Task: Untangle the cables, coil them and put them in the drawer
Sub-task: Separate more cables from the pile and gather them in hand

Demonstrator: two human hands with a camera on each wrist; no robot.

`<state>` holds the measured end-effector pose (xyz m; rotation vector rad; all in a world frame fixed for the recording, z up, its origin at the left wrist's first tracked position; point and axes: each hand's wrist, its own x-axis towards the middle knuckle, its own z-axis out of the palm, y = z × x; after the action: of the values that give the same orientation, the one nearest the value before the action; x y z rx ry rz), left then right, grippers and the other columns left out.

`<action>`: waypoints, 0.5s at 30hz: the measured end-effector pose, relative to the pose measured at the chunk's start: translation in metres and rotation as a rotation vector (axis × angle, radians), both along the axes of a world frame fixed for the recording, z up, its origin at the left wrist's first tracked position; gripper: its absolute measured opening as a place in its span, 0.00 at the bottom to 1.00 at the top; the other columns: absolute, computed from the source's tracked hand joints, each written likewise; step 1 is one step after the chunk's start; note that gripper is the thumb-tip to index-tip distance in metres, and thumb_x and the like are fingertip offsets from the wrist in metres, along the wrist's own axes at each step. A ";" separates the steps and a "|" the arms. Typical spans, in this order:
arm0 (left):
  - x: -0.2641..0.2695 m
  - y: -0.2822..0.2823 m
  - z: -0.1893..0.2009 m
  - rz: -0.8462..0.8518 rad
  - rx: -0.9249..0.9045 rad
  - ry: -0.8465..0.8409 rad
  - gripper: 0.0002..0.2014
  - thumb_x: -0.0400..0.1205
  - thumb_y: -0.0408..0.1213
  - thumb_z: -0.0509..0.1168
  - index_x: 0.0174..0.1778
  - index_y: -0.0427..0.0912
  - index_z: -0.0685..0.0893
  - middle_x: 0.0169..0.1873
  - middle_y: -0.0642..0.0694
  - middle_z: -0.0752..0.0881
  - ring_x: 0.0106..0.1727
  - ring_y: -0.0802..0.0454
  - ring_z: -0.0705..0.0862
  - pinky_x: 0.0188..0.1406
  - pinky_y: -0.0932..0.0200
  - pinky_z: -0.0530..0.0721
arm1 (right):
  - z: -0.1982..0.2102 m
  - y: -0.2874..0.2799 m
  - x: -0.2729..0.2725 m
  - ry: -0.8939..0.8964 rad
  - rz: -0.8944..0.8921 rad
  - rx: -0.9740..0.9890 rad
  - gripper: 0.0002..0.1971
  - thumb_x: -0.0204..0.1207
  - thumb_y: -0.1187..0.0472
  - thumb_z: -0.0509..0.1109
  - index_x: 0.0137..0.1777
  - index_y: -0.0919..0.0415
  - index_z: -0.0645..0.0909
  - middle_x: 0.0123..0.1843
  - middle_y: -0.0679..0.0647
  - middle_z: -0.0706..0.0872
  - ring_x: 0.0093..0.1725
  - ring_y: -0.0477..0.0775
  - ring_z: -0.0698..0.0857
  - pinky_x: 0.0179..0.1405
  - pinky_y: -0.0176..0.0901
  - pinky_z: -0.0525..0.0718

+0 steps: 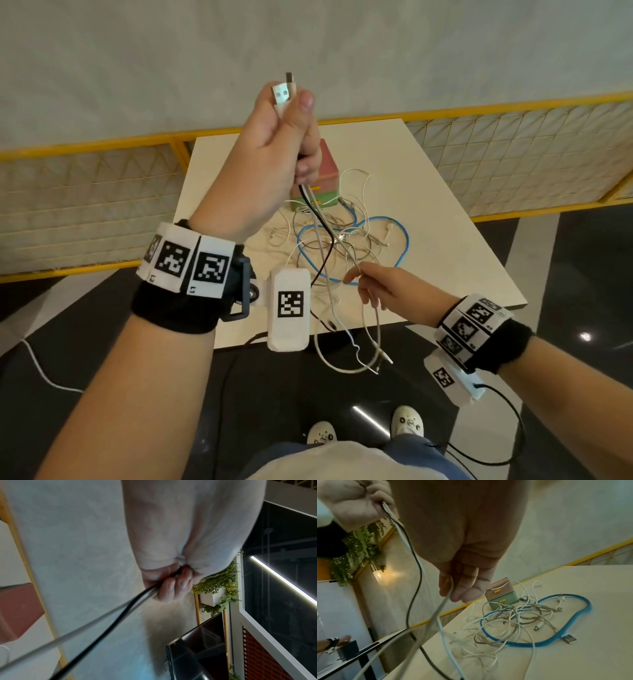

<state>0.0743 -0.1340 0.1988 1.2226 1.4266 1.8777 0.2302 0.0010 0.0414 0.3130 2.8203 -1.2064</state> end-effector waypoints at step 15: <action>-0.002 0.008 -0.009 0.074 0.016 -0.043 0.10 0.91 0.38 0.49 0.43 0.46 0.64 0.24 0.57 0.67 0.23 0.57 0.63 0.23 0.64 0.66 | 0.000 0.018 0.000 -0.248 0.015 0.129 0.19 0.87 0.55 0.50 0.78 0.46 0.63 0.46 0.37 0.76 0.47 0.43 0.78 0.54 0.37 0.73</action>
<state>0.0718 -0.1264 0.1900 1.1445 1.4546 1.9566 0.2303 0.0192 0.0409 0.4165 2.6833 -0.9127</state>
